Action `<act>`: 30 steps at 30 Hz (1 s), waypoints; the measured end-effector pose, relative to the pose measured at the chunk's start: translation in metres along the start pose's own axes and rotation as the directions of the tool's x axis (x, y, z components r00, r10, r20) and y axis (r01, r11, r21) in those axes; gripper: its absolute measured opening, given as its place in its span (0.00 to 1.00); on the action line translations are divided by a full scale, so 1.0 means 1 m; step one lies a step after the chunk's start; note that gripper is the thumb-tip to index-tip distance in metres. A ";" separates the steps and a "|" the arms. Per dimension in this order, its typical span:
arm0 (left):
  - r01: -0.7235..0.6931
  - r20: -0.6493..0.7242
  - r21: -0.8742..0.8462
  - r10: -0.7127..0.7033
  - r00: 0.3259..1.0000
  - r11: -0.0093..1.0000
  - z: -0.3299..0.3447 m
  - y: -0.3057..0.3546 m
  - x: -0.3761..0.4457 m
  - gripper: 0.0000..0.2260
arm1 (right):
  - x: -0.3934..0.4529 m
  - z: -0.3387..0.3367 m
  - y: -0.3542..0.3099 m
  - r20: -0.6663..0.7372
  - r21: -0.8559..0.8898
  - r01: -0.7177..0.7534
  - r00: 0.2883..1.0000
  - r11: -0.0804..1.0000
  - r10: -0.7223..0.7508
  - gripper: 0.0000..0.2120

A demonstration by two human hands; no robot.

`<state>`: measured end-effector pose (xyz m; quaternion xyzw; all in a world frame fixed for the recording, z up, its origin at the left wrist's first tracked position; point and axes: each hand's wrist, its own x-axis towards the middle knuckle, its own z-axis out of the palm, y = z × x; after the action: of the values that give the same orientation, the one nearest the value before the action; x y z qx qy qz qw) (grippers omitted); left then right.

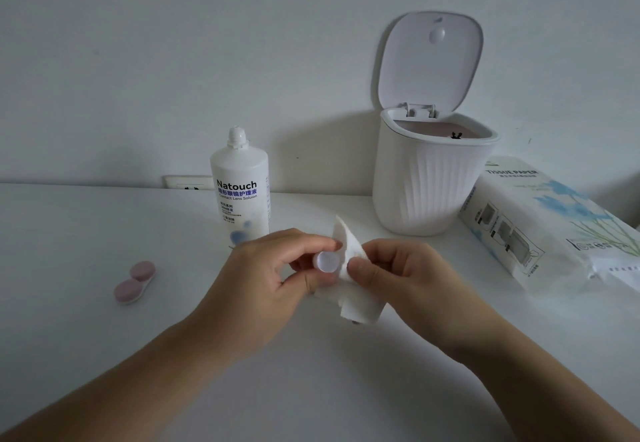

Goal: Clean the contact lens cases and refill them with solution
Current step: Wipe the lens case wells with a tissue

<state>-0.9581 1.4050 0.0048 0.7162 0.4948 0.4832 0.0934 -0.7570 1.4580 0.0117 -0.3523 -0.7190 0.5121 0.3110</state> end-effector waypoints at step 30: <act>-0.021 -0.003 -0.157 0.021 1.000 0.987 0.009 0.007 -0.011 0.12 | -0.005 -0.011 -0.013 0.002 0.071 0.025 1.000 0.997 -0.025 0.14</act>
<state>-0.9469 1.3955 -0.0024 0.7115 0.4477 0.5221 0.1441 -0.7472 1.4566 0.0270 -0.3314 -0.7051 0.5339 0.3285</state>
